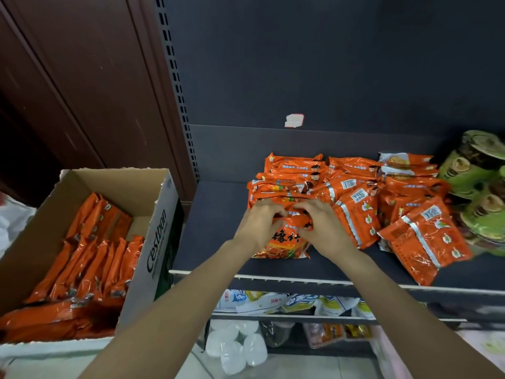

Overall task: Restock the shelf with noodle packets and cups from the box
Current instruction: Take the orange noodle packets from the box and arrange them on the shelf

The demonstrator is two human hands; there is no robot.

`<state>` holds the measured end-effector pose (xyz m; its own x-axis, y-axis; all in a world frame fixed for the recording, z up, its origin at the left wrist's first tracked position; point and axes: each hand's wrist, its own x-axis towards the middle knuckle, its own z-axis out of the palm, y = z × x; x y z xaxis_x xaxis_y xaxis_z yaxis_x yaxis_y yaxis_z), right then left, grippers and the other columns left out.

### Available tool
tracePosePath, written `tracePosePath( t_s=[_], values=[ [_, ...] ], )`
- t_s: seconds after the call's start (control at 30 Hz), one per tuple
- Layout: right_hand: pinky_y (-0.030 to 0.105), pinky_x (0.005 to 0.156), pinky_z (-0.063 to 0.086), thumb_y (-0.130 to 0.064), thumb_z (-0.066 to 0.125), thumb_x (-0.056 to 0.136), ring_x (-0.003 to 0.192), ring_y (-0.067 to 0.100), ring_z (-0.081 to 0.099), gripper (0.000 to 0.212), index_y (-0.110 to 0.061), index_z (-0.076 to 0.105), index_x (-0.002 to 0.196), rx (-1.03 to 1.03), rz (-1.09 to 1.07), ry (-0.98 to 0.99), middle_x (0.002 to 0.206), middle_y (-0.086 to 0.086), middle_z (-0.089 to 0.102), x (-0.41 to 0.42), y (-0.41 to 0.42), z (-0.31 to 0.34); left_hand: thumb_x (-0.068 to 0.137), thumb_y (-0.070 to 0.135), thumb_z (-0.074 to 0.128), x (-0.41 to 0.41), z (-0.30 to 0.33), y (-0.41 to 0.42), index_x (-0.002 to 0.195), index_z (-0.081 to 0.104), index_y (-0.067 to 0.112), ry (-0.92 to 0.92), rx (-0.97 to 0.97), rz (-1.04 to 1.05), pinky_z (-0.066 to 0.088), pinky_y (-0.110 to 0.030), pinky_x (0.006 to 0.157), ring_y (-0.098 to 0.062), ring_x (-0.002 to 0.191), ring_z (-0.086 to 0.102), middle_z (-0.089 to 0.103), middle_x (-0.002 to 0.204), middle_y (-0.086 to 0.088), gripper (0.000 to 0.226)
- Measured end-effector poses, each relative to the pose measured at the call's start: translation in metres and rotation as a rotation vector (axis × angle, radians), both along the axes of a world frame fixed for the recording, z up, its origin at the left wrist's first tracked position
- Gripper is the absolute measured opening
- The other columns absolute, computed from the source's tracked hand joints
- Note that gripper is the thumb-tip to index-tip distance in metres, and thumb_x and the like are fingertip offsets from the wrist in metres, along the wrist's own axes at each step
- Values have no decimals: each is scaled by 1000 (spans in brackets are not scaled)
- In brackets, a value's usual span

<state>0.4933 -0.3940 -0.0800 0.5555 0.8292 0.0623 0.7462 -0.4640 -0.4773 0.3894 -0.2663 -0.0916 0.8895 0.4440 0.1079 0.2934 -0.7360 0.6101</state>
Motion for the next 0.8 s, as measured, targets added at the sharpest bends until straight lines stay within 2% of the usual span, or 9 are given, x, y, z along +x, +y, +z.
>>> tracePosePath(
  t_s=[0.13,0.3,0.53,0.63,0.8],
  values=[
    [29,101,36,-17,66,86,121,18,40,45,-20,53,128,-32,-14,-107,128,1,49,-4,3,0,89,20,61,-11,4,5,110,64,21,-12,119,53,42,-37,95,-18,111,50,58,117,2,21],
    [29,99,38,-16,66,84,119,19,42,44,-17,54,127,51,17,-147,123,0,49,-26,20,3,91,23,58,-47,15,30,119,58,22,14,235,128,37,-34,90,-21,114,47,54,120,0,28],
    [24,98,33,-13,60,87,118,17,44,36,-17,57,123,151,140,-65,121,1,51,-94,92,9,89,21,60,-129,28,80,111,62,15,-75,220,298,47,-41,84,-26,104,55,60,109,-6,23],
    [27,99,33,-13,58,88,119,19,44,36,-17,56,124,137,195,-23,122,2,52,-134,131,6,86,18,61,-173,28,113,105,65,13,-93,163,404,49,-43,81,-29,99,57,61,102,-8,20],
    [31,96,41,-13,55,90,118,17,45,35,-17,54,125,100,243,114,122,1,50,-207,202,-1,86,17,60,-251,21,178,106,63,17,-17,135,536,47,-38,86,-26,102,56,59,104,-6,20]
  ],
)
